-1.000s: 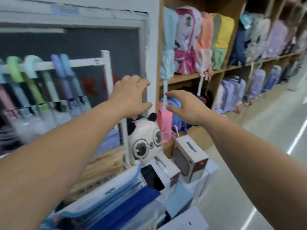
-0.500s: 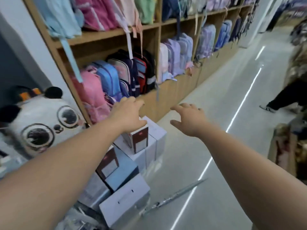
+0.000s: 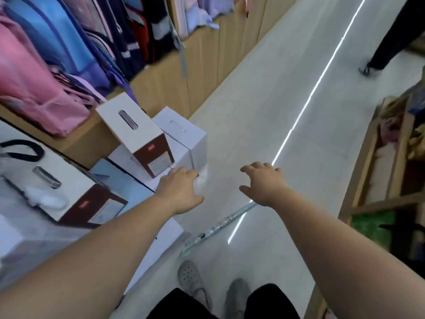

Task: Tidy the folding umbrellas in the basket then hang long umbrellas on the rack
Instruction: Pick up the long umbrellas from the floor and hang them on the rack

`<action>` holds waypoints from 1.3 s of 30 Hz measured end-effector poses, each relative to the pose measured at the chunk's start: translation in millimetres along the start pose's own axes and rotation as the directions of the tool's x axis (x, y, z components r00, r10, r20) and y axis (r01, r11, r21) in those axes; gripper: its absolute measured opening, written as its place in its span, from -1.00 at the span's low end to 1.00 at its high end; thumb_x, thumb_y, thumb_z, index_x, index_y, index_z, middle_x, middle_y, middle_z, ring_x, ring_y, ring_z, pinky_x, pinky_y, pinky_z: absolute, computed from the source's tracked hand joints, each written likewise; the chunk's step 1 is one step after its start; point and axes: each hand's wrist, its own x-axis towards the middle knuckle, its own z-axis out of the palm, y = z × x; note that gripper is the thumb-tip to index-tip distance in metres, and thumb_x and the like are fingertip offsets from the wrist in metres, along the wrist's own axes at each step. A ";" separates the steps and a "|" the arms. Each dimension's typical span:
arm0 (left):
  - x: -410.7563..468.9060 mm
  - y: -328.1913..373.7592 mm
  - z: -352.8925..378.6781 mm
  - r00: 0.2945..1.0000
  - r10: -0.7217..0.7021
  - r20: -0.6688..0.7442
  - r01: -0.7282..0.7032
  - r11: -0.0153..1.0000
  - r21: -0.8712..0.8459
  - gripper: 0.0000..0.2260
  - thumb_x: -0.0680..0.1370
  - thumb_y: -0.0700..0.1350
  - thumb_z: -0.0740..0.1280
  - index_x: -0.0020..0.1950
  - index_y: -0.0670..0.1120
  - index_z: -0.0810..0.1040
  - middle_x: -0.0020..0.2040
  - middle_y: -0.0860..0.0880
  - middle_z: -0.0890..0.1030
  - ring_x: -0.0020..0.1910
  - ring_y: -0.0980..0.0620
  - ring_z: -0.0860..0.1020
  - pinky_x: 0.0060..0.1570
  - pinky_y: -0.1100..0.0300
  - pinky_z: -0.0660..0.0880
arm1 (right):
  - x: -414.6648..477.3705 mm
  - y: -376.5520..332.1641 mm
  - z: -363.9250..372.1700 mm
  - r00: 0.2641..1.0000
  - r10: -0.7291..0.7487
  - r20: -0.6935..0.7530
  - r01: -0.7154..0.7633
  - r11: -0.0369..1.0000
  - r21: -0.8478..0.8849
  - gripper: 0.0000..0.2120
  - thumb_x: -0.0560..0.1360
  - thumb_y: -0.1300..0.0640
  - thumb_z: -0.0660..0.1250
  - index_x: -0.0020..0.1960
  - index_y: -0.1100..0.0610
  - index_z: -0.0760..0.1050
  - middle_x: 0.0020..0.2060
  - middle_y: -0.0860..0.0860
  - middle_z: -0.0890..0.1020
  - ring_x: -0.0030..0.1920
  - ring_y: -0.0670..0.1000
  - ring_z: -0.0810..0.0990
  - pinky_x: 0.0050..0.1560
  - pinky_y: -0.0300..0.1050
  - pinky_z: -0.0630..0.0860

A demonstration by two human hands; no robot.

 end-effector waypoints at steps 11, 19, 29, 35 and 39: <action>187.5 12.9 274.6 0.965 -0.123 0.232 0.151 0.983 -0.104 -0.40 0.48 0.23 0.36 0.45 0.03 0.36 0.33 -0.05 0.48 0.30 -0.12 0.44 0.22 0.01 0.46 | 187.2 100.1 259.8 0.952 -0.083 0.295 0.102 0.994 -0.049 -0.44 0.53 -0.19 0.27 0.48 -0.09 0.30 0.38 -0.01 0.43 0.40 0.14 0.35 0.39 0.18 0.28; 307.6 -11.9 506.6 0.920 -0.168 0.353 0.238 0.957 -0.163 -0.41 0.48 0.21 0.36 0.45 0.03 0.36 0.32 -0.08 0.48 0.31 -0.14 0.45 0.19 0.01 0.47 | 301.0 135.1 492.2 0.897 -0.164 0.410 0.215 0.973 -0.081 -0.51 0.54 -0.18 0.24 0.43 -0.06 0.35 0.32 0.03 0.45 0.34 0.15 0.39 0.31 0.18 0.30; 356.7 -41.0 672.1 0.886 -0.241 0.396 0.329 0.929 -0.170 -0.59 0.38 0.13 0.44 0.16 0.04 0.46 0.10 -0.03 0.48 0.10 -0.11 0.50 0.01 0.04 0.50 | 379.9 140.5 643.9 0.855 -0.281 0.435 0.388 0.905 -0.177 -0.46 0.45 -0.19 0.37 0.39 -0.12 0.38 0.25 0.02 0.44 0.27 0.15 0.40 0.24 0.10 0.34; 354.2 -29.0 665.3 0.919 -0.187 0.346 0.249 0.958 -0.142 -0.78 0.55 0.00 0.34 0.13 -0.06 0.48 0.13 -0.08 0.52 0.10 -0.13 0.52 0.00 0.03 0.47 | 375.0 142.1 632.0 0.836 -0.354 0.419 0.457 0.872 -0.174 -0.68 0.57 0.08 0.25 0.32 -0.04 0.42 0.19 0.00 0.52 0.22 0.11 0.48 0.16 0.03 0.35; 338.0 7.6 621.0 0.929 -0.176 0.327 0.244 0.953 -0.180 -0.77 0.56 0.01 0.34 0.15 -0.06 0.47 0.13 -0.08 0.54 0.09 -0.13 0.52 0.02 0.00 0.49 | 359.8 161.5 570.8 0.808 -0.364 0.463 0.479 0.864 -0.156 -0.87 0.59 0.07 0.22 0.14 -0.01 0.43 0.09 0.01 0.59 0.13 0.12 0.55 0.08 0.00 0.34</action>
